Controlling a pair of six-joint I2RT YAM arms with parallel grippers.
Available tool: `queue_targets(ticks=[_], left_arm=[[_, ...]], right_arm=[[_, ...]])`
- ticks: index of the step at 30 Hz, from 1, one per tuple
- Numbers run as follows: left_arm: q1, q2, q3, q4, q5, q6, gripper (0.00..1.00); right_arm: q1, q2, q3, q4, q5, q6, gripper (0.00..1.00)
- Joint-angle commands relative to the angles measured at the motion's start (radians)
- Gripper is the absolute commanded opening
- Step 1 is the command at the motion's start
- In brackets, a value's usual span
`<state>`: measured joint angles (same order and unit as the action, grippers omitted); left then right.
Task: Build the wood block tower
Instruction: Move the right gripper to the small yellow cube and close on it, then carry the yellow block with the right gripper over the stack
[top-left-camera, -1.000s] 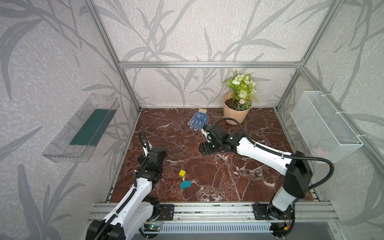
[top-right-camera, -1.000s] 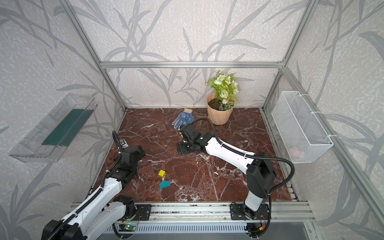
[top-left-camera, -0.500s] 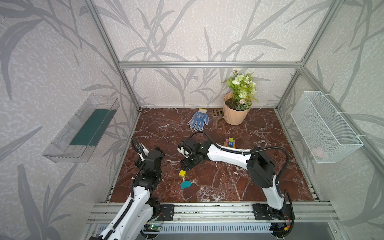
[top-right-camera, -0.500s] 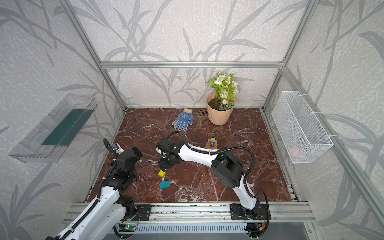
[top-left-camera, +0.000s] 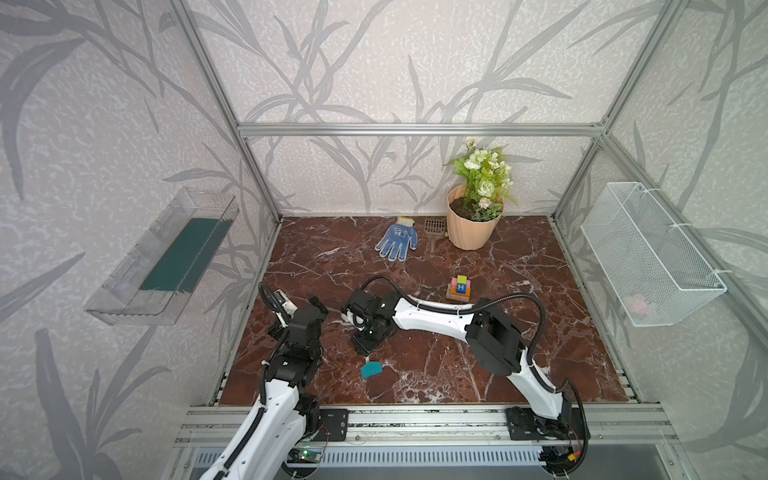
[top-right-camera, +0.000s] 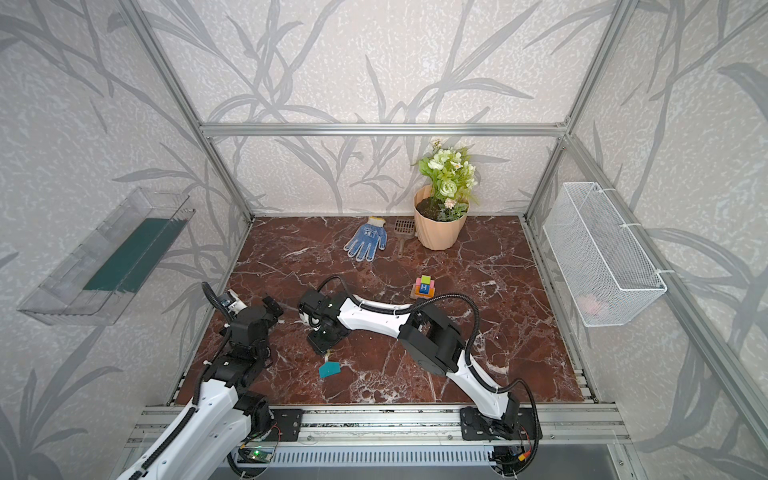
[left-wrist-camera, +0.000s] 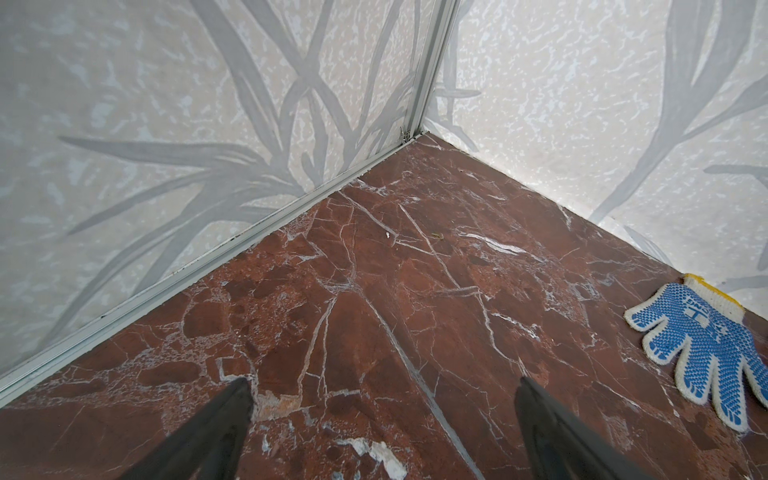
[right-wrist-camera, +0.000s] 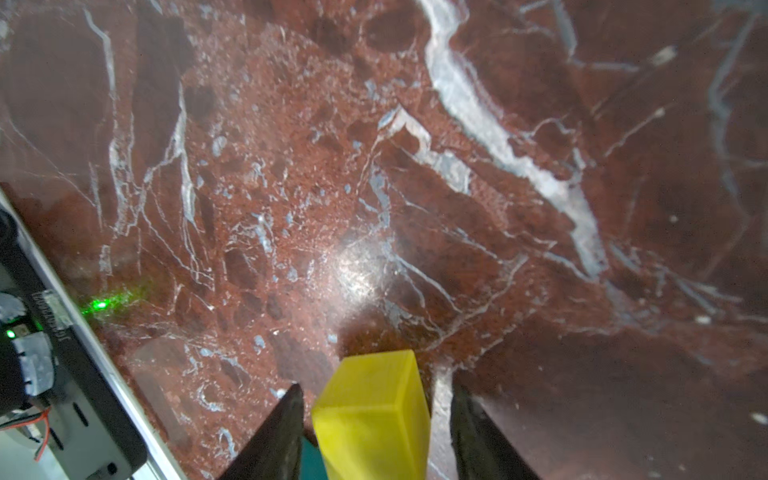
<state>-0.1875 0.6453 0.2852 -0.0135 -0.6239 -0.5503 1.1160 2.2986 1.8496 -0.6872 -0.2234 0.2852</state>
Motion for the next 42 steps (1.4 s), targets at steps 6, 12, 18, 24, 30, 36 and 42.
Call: queue_targets(ticks=[6,12,18,24,30,36,42], left_arm=[[0.004,-0.002,-0.003,0.009,-0.022,-0.017,0.99],[0.005,-0.012,-0.01,0.008,-0.02,-0.02,0.99],[0.005,-0.024,-0.016,0.01,-0.018,-0.019,0.99],[0.005,-0.038,-0.022,0.01,-0.018,-0.019,0.99],[0.005,-0.05,-0.026,0.01,-0.019,-0.019,1.0],[0.004,-0.061,-0.033,0.01,-0.018,-0.019,1.0],[0.005,-0.071,-0.037,0.01,-0.017,-0.019,1.0]], right_arm=[[0.029,0.009,0.026,-0.067,0.086,-0.021,0.51],[0.051,0.01,0.03,-0.081,0.16,-0.021,0.46],[0.053,0.009,0.031,-0.081,0.172,-0.014,0.42],[0.052,0.016,0.043,-0.093,0.204,-0.003,0.42],[0.053,0.034,0.069,-0.104,0.23,0.003,0.42],[0.053,0.051,0.101,-0.129,0.253,0.01,0.39],[0.052,0.044,0.095,-0.14,0.266,0.026,0.31]])
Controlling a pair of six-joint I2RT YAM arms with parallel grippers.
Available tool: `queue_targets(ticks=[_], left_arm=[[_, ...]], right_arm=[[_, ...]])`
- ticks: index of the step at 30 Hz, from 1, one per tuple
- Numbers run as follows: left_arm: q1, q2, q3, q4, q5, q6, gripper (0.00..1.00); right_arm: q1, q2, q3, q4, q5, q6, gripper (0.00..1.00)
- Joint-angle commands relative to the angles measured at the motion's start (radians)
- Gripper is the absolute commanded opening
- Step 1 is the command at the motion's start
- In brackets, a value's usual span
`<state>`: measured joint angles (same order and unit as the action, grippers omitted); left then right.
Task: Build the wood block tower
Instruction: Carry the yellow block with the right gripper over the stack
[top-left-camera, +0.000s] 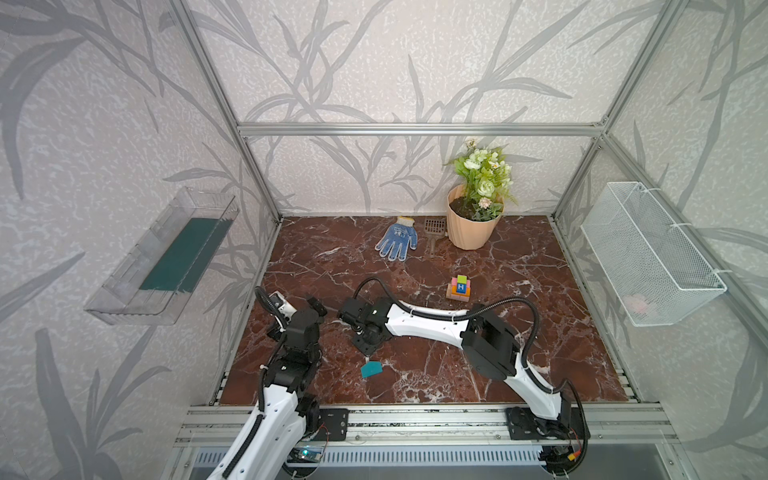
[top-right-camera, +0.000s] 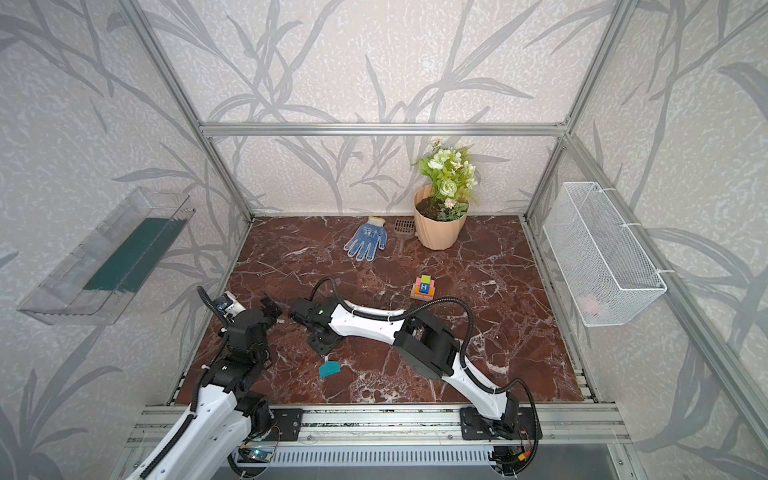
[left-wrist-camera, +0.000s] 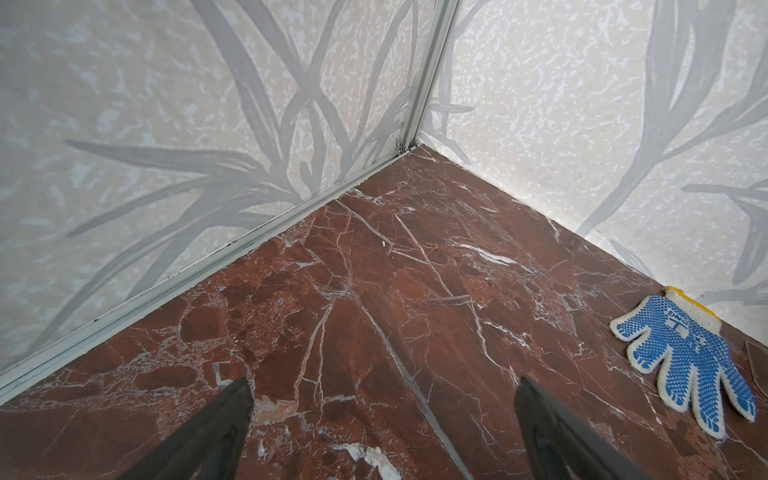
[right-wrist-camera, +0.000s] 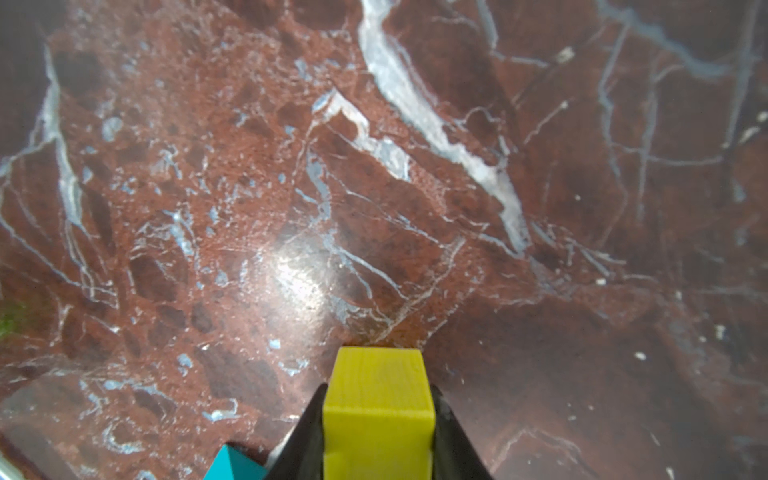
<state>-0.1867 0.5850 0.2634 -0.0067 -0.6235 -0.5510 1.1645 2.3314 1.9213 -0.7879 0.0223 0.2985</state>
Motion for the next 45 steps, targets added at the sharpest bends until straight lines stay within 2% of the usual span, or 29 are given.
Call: queue_targets(ticks=[1,7,10,14,21,25,30,35,39,45], left_arm=[[0.003,-0.011,-0.015,0.004,-0.018,-0.017,0.99],[0.004,-0.01,-0.016,0.006,-0.013,-0.015,1.0],[0.003,-0.008,-0.016,0.008,-0.002,-0.015,0.99],[0.003,-0.005,-0.014,0.008,-0.001,-0.015,0.99],[0.004,0.0,-0.012,0.011,0.0,-0.014,0.99],[0.004,-0.002,-0.014,0.007,0.007,-0.017,0.99],[0.003,-0.004,-0.014,0.007,0.006,-0.017,0.99],[0.003,-0.001,-0.012,0.008,0.008,-0.014,1.0],[0.004,0.002,-0.015,0.023,0.034,-0.003,0.99],[0.0,0.075,-0.044,0.222,0.338,0.135,0.96]], right_arm=[[0.004,0.011,0.022,-0.041,0.023,0.016,0.29],[-0.006,-0.05,-0.002,-0.067,0.095,0.051,0.15],[-0.047,-0.148,-0.095,-0.034,0.114,0.089,0.1],[-0.167,-0.342,-0.299,0.044,0.124,0.157,0.07],[-0.364,-0.685,-0.612,0.111,0.22,0.244,0.05],[-0.469,-0.821,-0.73,0.122,0.26,0.288,0.01],[-0.578,-0.949,-0.857,0.162,0.311,0.329,0.0],[-0.64,-0.995,-0.887,0.157,0.313,0.362,0.0],[-0.665,-0.968,-0.859,0.142,0.299,0.367,0.0],[-0.682,-0.815,-0.717,0.079,0.276,0.374,0.0]])
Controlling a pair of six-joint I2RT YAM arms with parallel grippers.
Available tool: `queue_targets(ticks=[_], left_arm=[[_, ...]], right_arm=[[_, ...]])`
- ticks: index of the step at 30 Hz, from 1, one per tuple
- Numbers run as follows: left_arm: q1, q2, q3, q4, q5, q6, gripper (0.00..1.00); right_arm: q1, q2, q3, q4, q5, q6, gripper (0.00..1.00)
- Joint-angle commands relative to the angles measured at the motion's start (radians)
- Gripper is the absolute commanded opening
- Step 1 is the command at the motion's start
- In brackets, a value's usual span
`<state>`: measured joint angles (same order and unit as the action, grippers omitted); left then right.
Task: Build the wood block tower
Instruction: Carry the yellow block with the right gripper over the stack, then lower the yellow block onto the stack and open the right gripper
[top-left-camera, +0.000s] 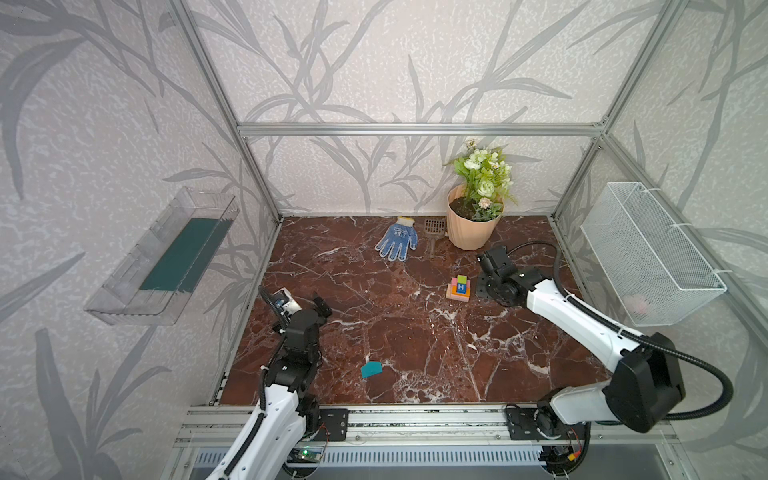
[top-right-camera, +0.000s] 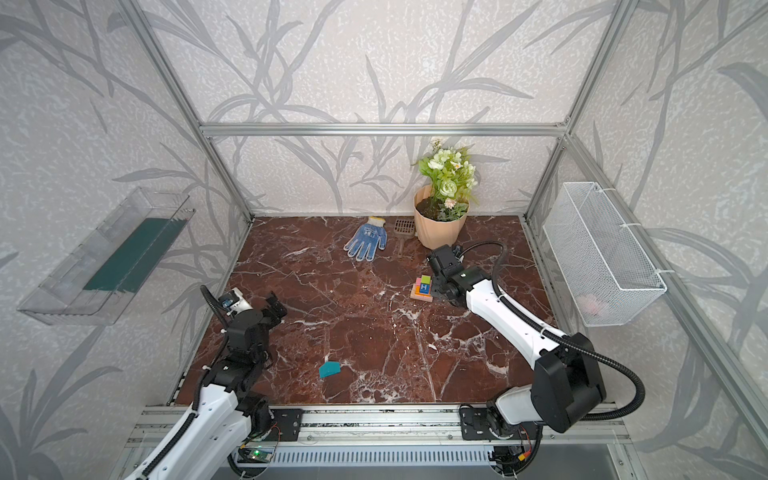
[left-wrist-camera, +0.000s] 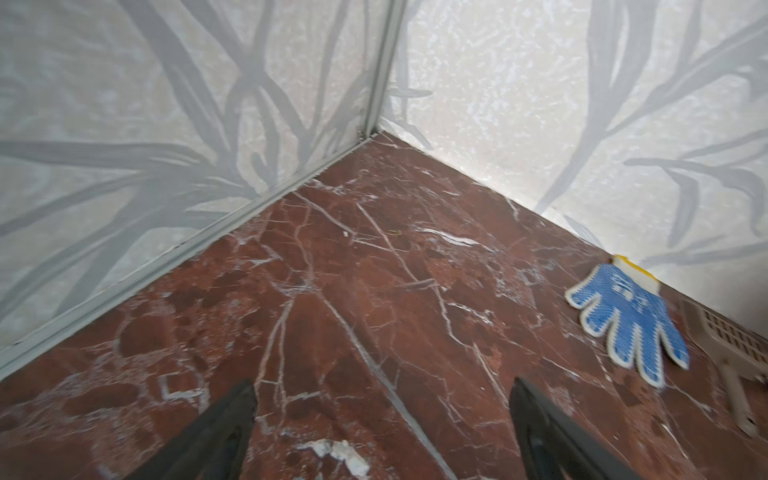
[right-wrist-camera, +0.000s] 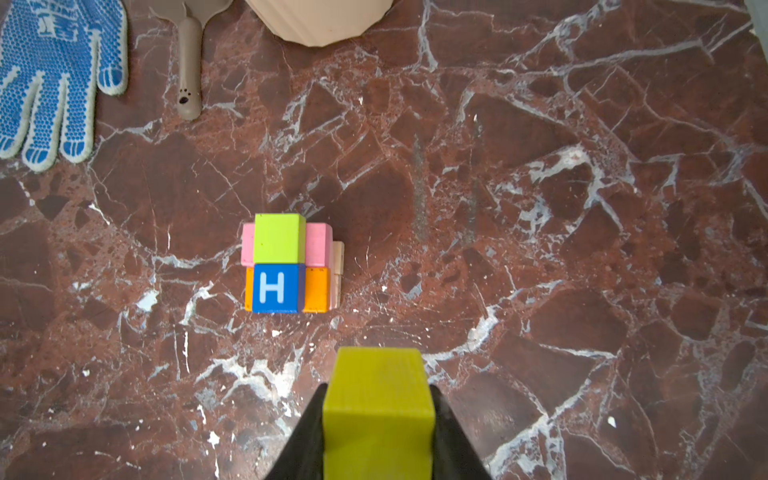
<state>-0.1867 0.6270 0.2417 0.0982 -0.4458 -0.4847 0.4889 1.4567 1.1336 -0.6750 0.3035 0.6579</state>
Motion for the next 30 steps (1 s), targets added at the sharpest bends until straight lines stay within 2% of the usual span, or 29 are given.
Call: queue_targets(ticks=[1,5,12,30], left_arm=[[-0.003,0.051,-0.016,0.126,0.172,0.077,0.96],[-0.03,0.125,0.007,0.164,0.21,0.109,0.97],[-0.103,0.231,0.058,0.176,0.177,0.165,0.96],[-0.129,0.231,0.057,0.182,0.14,0.175,0.96]], right_arm=[[-0.007,0.087,0.093,-0.043,-0.01,0.014,0.0],[-0.012,0.191,0.187,-0.076,-0.054,0.014,0.0],[-0.013,0.346,0.317,-0.126,-0.107,0.016,0.0],[-0.012,0.389,0.317,-0.089,-0.164,0.018,0.0]])
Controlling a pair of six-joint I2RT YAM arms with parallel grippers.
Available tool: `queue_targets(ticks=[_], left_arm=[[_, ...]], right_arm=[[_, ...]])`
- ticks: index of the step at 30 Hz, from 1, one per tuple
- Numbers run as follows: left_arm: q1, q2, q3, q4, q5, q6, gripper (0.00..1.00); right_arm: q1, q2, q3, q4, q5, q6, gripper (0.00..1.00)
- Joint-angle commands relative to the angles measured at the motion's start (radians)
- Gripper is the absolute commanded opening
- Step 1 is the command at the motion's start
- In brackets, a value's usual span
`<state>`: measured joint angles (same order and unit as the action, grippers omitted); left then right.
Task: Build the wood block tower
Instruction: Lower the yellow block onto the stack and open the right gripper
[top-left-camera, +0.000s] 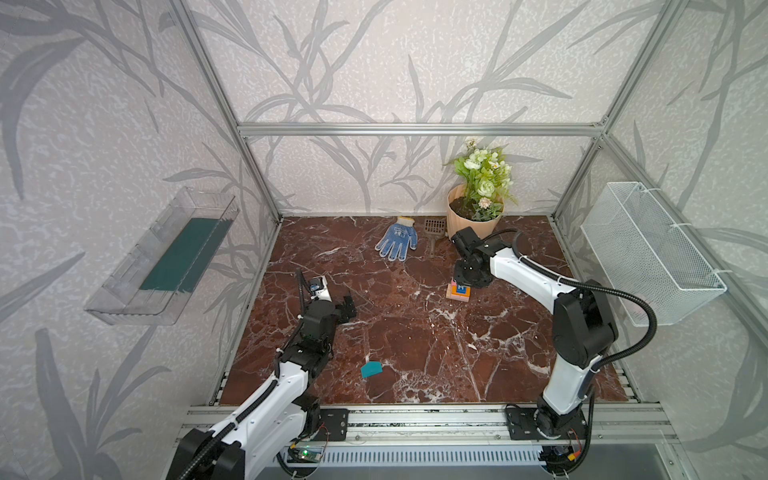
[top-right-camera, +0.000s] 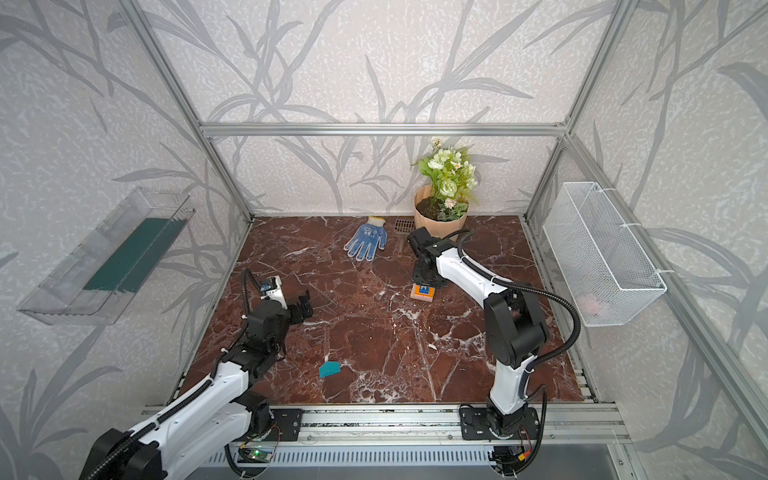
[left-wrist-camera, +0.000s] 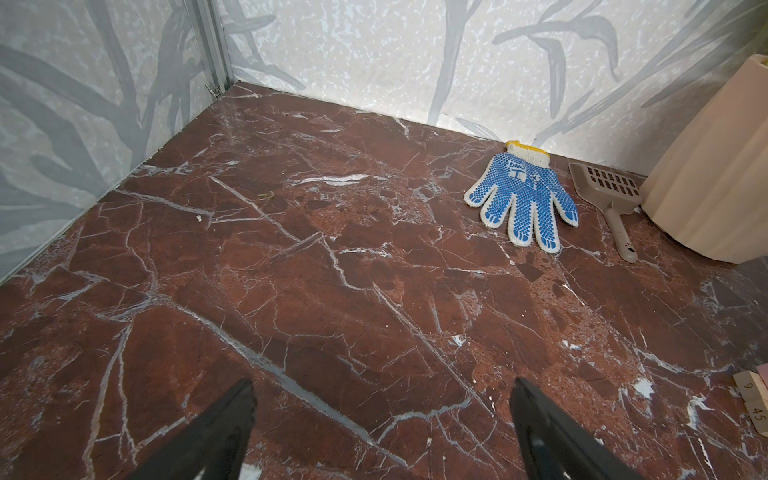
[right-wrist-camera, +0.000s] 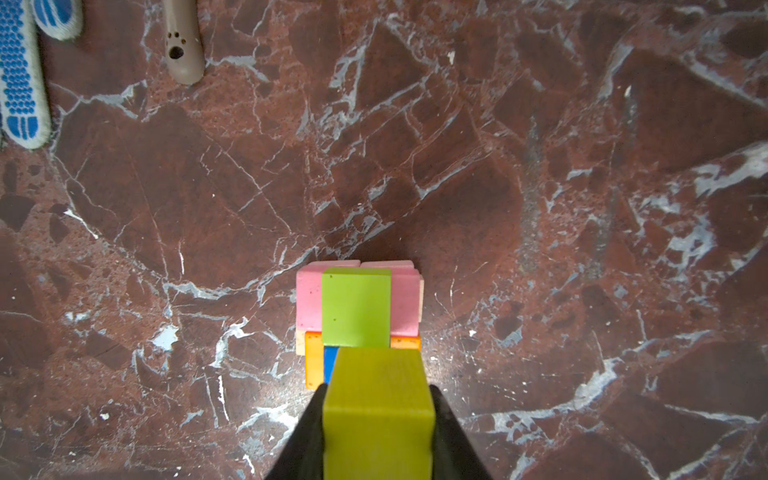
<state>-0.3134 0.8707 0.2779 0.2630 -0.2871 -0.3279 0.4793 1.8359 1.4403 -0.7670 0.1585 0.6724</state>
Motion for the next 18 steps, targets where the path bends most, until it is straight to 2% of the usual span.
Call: queue_targets(ticks=[1,18], left_arm=[[-0.003,-0.013,0.018,0.017,-0.018,0.018,0.96],[-0.004,-0.009,0.021,0.016,-0.023,0.015,0.96]], right_arm=[[-0.003,0.012,0.011,0.007,-0.023,0.002,0.0],[-0.002,0.064,0.049,0.01,-0.031,-0.018,0.0]])
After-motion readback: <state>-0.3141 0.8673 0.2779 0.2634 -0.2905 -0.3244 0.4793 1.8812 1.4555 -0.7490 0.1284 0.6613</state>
